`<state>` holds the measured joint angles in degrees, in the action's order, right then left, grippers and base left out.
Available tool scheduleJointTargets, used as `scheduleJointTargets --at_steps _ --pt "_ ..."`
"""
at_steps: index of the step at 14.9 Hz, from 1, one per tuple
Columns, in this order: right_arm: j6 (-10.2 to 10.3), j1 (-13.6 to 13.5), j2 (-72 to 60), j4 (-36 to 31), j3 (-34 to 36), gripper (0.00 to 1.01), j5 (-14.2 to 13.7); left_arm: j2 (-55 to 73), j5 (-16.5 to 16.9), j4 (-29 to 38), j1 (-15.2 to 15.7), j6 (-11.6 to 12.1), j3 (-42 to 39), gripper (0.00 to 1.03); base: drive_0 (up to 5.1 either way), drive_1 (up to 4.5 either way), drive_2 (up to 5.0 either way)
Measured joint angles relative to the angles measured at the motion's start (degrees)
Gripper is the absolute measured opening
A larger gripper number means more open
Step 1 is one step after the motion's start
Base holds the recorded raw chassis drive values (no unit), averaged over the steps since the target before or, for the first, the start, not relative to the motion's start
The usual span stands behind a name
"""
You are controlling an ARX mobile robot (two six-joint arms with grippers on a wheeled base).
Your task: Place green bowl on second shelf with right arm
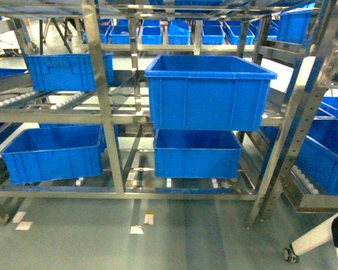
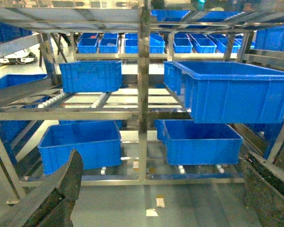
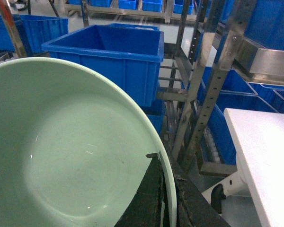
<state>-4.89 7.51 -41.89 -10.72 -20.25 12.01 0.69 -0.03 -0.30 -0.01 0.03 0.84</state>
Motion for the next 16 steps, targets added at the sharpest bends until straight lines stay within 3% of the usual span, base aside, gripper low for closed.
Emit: scheduleJointTargets --at_steps 4,10,16 --pt "0.0 0.0 0.0 0.0 0.0 0.02 0.0 0.0 0.0 0.0 0.0 0.0 0.0 0.98 -4.9 2.76 2.2" --pt "0.0 -0.3 0.0 -0.1 0.0 0.02 0.0 0.0 -0.1 0.0 0.0 0.0 0.0 0.98 0.0 0.00 0.0" --pt "0.0 -0.3 0.0 0.0 0.0 0.02 0.0 0.0 -0.1 0.0 -0.1 0.0 0.0 0.98 0.0 3.81 -3.8"
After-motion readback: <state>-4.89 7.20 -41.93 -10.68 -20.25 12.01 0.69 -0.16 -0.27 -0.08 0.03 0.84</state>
